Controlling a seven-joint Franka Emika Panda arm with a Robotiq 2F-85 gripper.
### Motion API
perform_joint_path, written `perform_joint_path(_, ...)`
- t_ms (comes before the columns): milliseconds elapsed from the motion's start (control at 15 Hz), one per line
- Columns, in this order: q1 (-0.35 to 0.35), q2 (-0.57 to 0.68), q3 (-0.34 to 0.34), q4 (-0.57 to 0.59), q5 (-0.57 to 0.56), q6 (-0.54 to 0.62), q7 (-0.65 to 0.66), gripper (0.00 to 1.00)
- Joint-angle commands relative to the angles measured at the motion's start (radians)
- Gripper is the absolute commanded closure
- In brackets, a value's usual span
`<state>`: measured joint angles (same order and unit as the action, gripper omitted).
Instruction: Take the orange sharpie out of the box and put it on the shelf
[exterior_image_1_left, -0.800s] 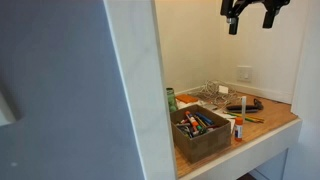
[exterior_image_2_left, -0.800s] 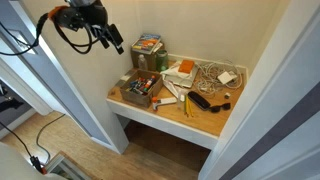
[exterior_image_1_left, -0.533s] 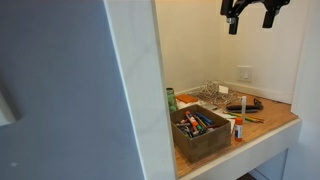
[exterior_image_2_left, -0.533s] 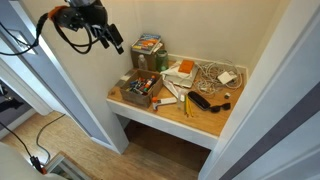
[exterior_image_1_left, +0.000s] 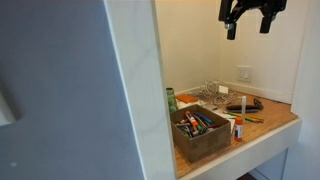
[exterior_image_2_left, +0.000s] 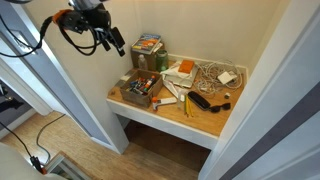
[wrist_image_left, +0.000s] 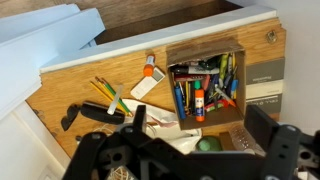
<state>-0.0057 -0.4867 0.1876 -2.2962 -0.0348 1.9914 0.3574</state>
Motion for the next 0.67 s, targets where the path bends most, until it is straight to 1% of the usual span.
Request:
perform_joint_path(0, 0.035, 0.157, -0.012, 0.060, 0.005, 0.036, -0.083, 0.00)
perform_joint_path(133, 0.060, 0.235, -0.017, 0.083, 0.013, 0.066, -0.150, 0.00)
perform_joint_path(200, 0.060, 0.282, -0.009, 0.100, -0.009, 0.091, -0.149, 0.00)
perform_joint_path(333, 0.070, 0.367, -0.014, 0.139, -0.019, 0.134, -0.177, 0.00)
perform_joint_path(600, 0.089, 0.512, -0.029, 0.226, 0.009, 0.230, -0.297, 0.00)
